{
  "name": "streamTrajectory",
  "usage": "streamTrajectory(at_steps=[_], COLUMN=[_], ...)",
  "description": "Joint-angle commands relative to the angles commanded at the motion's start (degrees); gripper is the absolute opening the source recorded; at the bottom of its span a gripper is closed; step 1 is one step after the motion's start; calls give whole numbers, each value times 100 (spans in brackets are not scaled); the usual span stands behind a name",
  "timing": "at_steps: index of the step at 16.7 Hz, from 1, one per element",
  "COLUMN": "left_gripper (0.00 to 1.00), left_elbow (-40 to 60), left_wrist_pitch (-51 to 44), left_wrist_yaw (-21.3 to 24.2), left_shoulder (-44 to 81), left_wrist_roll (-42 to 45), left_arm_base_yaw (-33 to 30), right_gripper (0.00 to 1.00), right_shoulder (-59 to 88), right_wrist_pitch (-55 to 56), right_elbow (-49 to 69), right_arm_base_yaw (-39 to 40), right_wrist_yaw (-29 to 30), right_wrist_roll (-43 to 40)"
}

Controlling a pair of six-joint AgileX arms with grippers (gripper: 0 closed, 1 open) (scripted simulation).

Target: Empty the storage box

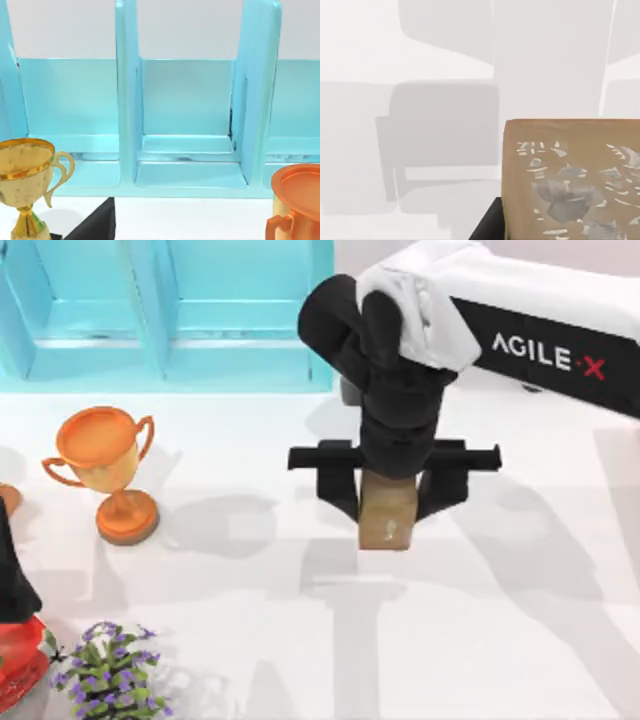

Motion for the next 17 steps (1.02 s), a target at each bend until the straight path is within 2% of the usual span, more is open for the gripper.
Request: streamTrajectory(at_steps=[5, 9, 17], left_gripper=[100, 100, 100], left_elbow=[0, 0, 0], left_wrist_pitch=[0, 0, 0], left_wrist_yaw=[0, 0, 0], left_shoulder=[0, 0, 0], left_wrist_roll=[0, 0, 0], left_arm_base_yaw=[0, 0, 0], right_gripper=[0, 0, 60], right_shoulder=[195, 206, 206], right_wrist_pitch=[767, 805, 805], right_elbow=[-536, -569, -569], right_arm_base_yaw=[13, 12, 12], right_wrist_yaw=[17, 17, 17], right_wrist_roll=[13, 14, 14])
